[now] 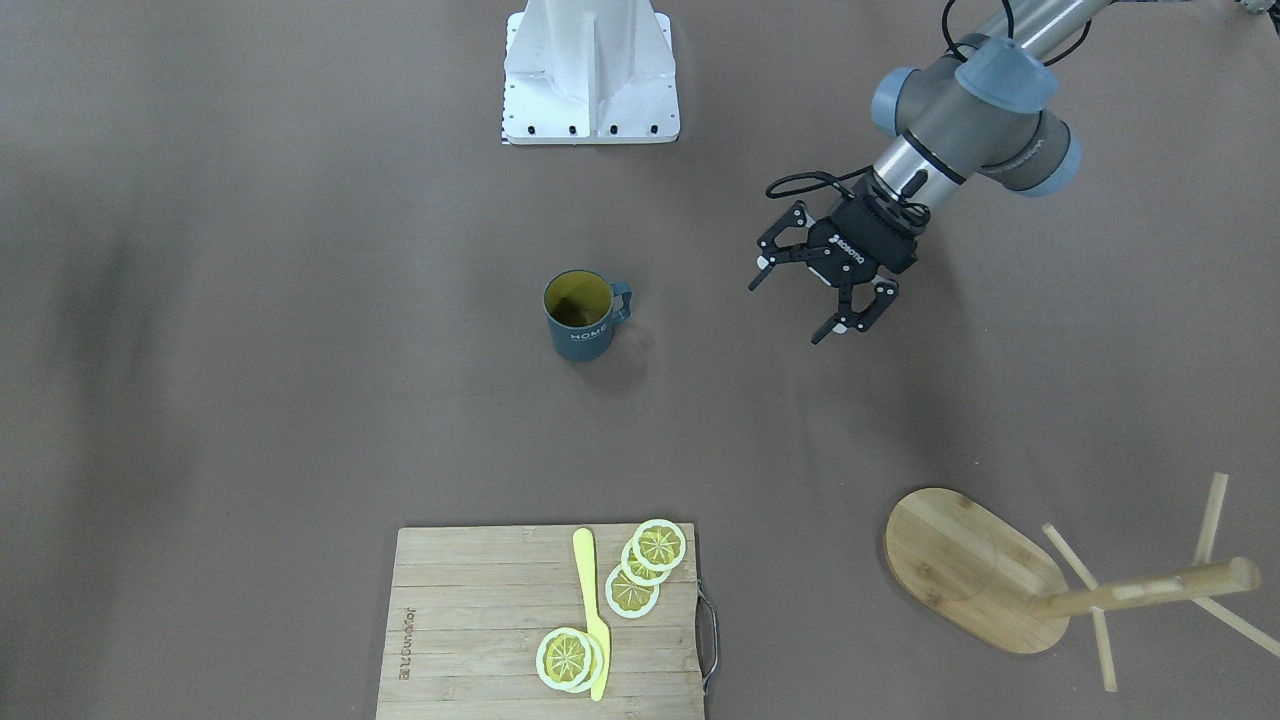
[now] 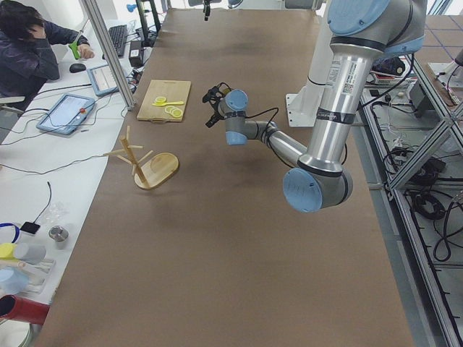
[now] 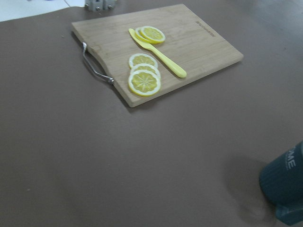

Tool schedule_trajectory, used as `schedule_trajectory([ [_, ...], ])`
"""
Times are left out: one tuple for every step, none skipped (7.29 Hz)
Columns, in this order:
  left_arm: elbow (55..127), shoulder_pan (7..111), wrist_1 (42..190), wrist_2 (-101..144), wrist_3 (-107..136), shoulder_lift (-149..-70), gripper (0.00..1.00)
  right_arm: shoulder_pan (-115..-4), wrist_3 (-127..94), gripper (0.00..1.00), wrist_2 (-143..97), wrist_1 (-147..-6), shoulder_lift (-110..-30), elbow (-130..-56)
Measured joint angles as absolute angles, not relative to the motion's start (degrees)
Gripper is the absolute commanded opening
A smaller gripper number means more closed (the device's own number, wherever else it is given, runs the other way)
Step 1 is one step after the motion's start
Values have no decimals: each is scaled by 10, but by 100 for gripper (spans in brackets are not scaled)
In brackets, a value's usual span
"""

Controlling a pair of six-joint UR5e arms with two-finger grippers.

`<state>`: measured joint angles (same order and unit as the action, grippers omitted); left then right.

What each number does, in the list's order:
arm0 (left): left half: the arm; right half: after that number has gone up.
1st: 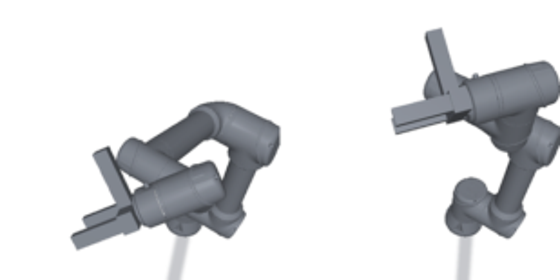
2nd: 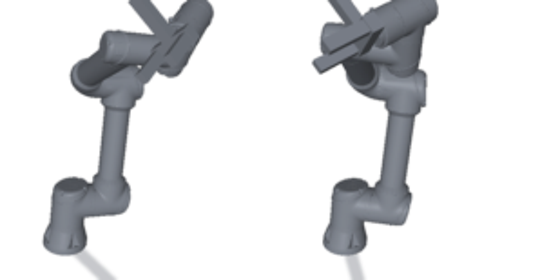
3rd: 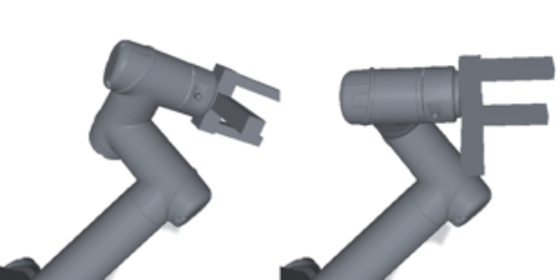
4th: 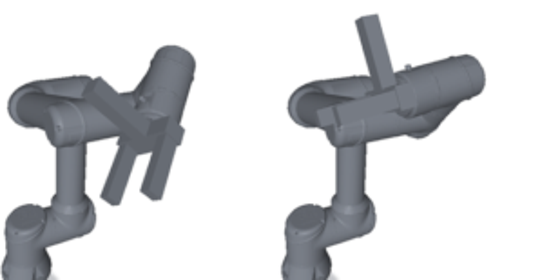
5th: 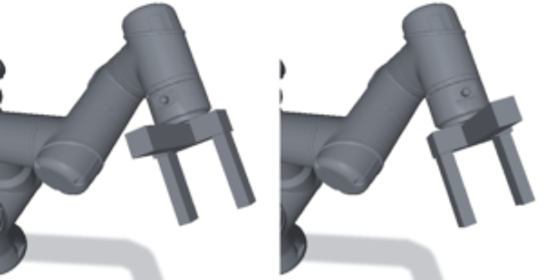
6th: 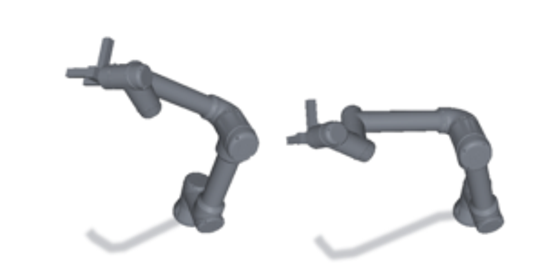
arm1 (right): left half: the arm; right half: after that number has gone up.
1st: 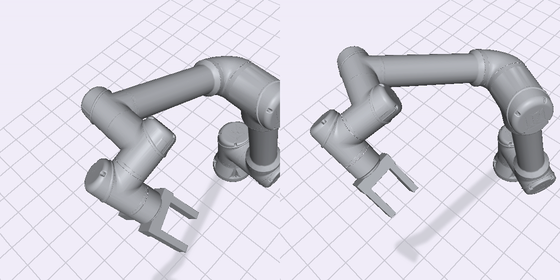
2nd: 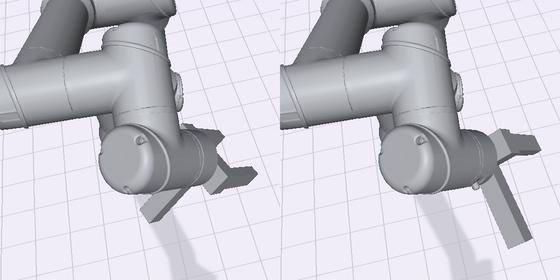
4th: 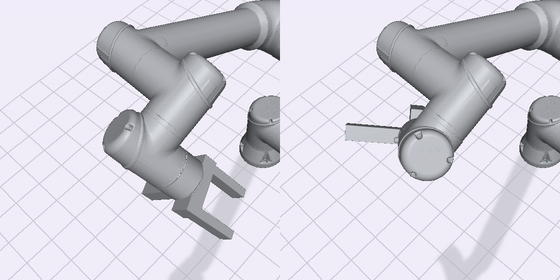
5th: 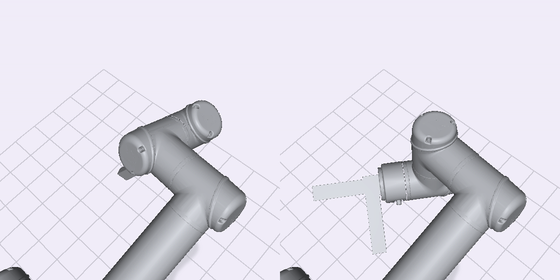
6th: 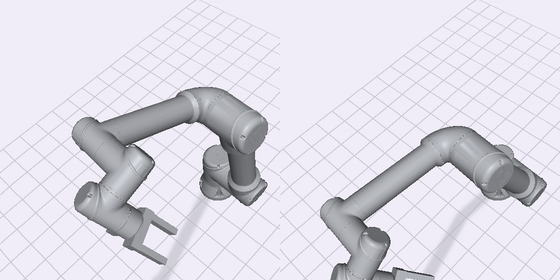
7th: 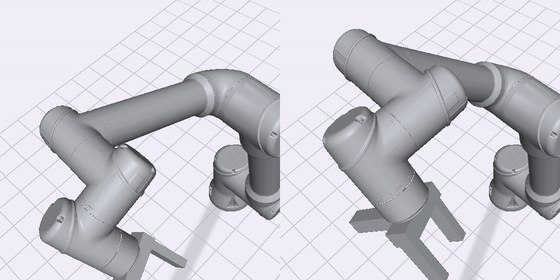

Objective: Hang cup on storage rack
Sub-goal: 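Reach the left gripper to the mug handle while the right arm withdraws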

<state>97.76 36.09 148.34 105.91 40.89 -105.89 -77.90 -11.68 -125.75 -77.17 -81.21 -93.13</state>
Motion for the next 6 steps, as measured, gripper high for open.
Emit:
schedule_trajectory([
  [976, 327, 1497, 1035, 402, -1063, 92, -815, -55, 100, -1281, -767, -834, -921],
  [972, 285, 1510, 991, 391, -1068, 92, -848, -2, 100, -1301, -766, -855, -916],
  [962, 246, 1523, 941, 378, -1075, 91, -871, 37, 100, -1314, -766, -873, -913],
  [936, 219, 1546, 902, 360, -1086, 87, -888, 62, 100, -1322, -765, -888, -912],
  [896, 206, 1580, 884, 346, -1105, 81, -899, 73, 100, -1328, -765, -897, -911],
  [859, 200, 1609, 877, 340, -1127, 78, -904, 78, 100, -1331, -765, -902, -911],
])
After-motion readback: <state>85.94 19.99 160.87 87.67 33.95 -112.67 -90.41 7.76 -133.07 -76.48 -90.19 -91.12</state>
